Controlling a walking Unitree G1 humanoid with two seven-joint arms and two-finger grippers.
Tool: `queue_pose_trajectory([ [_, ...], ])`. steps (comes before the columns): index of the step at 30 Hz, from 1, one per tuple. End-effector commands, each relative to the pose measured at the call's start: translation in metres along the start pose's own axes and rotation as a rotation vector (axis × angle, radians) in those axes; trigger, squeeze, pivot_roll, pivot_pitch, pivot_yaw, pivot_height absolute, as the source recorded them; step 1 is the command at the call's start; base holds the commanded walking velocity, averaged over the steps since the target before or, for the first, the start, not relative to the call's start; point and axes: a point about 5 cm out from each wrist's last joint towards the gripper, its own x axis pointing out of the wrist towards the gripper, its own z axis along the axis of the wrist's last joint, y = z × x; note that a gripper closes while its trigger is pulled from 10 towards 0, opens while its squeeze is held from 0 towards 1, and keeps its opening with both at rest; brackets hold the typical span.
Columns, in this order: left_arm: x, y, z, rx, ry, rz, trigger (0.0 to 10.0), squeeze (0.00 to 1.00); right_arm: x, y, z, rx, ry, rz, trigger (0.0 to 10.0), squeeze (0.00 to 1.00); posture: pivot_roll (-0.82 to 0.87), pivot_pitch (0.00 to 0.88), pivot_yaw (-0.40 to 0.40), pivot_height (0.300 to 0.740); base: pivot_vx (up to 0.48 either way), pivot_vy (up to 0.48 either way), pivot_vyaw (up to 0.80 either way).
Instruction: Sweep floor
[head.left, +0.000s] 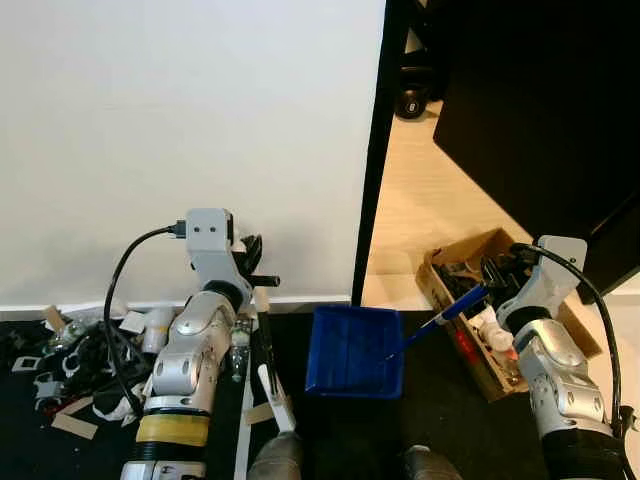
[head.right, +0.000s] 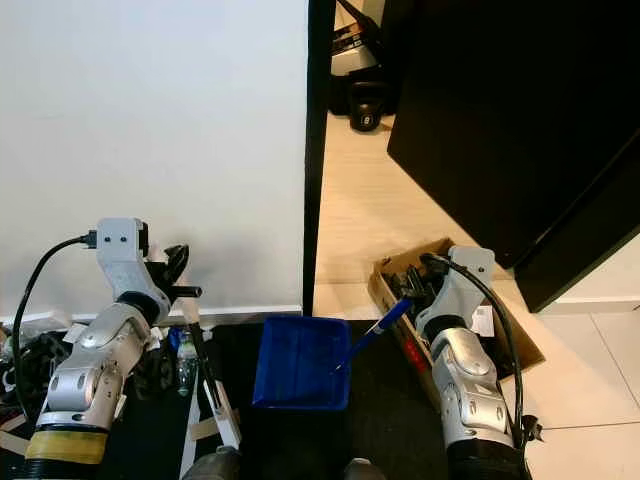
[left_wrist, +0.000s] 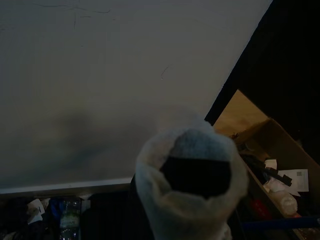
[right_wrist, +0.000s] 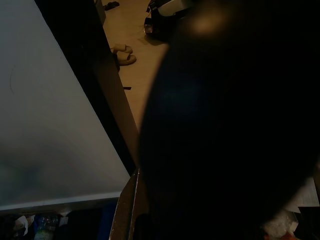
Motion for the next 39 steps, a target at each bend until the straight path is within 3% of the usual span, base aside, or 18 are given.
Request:
queue_pose_trajectory([
  [1,-0.0014,0.0019,-0.0012,0.011,-0.003,0.005,10.0,0.0,0.0008,0.0003,0.0048,0.002,-0.035,0.008,10.0,0.0,0.05,0.136,0.043,0.74,0.0,0.0,0.0],
  [39,-0.0047,-0.0013,-0.0108,0.009,0.031,-0.007,10.0,0.0,-0.0025,0.0031,-0.0023,0.003,-0.025,-0.003,10.0,0.0,0.05,0.143,0.053,0.74,0.0,0.0,0.0],
])
